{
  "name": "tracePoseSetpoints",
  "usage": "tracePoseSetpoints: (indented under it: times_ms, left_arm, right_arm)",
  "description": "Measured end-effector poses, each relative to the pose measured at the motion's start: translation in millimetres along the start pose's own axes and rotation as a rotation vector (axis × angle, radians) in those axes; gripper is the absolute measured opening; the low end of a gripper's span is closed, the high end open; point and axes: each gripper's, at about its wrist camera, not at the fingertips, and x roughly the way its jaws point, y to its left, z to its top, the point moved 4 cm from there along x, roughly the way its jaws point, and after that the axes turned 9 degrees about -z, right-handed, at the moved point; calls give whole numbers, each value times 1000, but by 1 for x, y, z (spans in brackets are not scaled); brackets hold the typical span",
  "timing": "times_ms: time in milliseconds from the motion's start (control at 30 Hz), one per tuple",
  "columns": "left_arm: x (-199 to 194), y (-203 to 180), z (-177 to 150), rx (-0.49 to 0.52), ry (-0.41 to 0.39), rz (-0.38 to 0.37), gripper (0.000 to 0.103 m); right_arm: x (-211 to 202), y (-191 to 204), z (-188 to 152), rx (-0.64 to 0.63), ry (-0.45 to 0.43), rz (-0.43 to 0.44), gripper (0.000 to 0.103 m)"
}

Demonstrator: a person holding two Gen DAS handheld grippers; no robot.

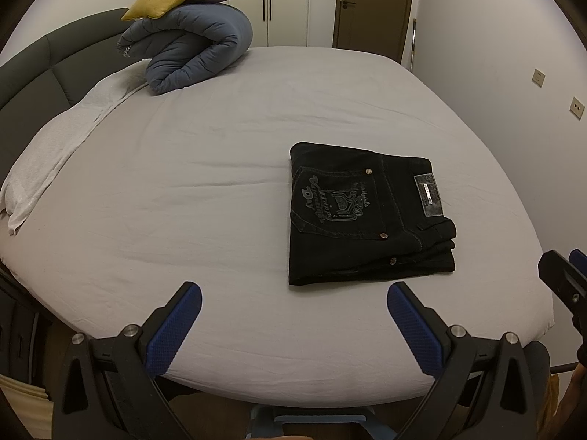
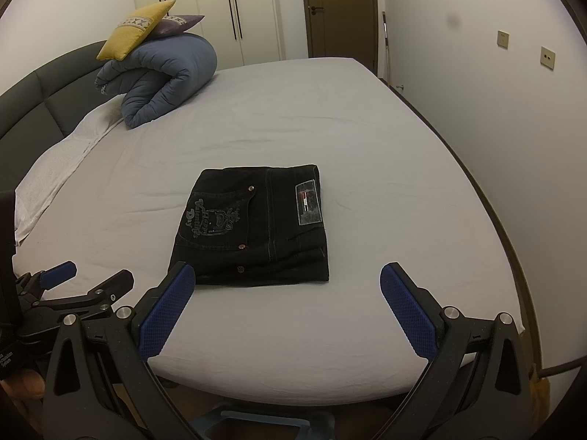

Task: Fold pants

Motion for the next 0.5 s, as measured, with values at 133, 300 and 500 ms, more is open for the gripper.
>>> tracePoseSetpoints:
  times_ms: [133,300,500]
  left_arm:
    - [0,1,0,-3,0,3,103]
    - [1,1,0,-9,3,6,103]
    - [1,2,-1,-12,5,5,103]
  right_arm:
    - [2,-1,-1,1,4,1,103]
    - [3,1,-2,2,7,2,103]
    - [3,2,-3,3,9,1,103]
